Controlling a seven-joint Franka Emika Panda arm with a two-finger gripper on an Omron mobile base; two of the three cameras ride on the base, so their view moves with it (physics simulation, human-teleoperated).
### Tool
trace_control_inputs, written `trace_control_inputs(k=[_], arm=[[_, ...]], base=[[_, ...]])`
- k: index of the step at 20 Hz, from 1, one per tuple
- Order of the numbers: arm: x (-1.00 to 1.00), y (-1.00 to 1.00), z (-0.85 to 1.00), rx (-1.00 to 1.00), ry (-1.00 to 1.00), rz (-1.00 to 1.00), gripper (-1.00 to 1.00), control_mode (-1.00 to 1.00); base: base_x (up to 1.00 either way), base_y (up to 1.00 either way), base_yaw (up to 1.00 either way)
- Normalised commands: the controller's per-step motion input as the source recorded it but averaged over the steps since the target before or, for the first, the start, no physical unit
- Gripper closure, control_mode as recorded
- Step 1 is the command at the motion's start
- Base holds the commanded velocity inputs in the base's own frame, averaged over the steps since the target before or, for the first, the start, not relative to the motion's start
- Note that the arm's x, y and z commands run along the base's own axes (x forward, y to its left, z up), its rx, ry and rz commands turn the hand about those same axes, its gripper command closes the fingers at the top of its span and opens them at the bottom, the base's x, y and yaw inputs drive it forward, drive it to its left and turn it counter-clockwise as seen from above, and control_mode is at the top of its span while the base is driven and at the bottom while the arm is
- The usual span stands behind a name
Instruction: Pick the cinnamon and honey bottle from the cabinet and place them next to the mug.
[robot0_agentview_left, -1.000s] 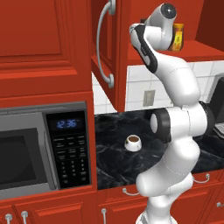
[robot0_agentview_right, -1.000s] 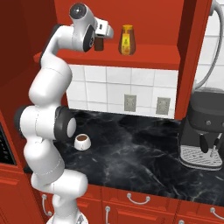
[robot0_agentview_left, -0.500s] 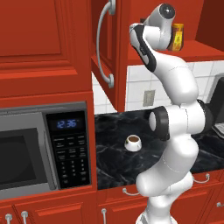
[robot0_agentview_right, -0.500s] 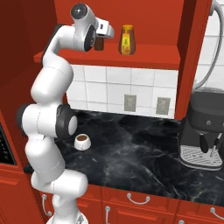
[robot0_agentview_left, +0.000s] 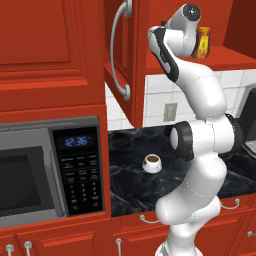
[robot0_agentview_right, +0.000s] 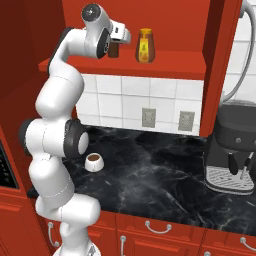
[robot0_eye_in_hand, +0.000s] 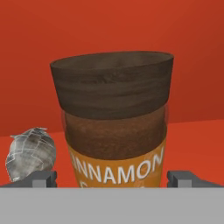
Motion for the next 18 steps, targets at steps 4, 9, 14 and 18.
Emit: trace_control_inputs(k=[4,9,14,18], arm=[[0.00,0.00,0.00,0.00,0.00,0.00,1.00,-1.00],[0.00,0.00,0.00,0.00,0.00,0.00,1.00,-1.00],[-0.26,0.00,0.00,0.00,0.00,0.00,1.00,-1.00],[-0.77,0.00,0.00,0.00,-0.01,0.00,1.00,-1.00]], base=[[0.00,0.00,0.00],[0.00,0.00,0.00],[0.00,0.00,0.00],[0.00,0.00,0.00]])
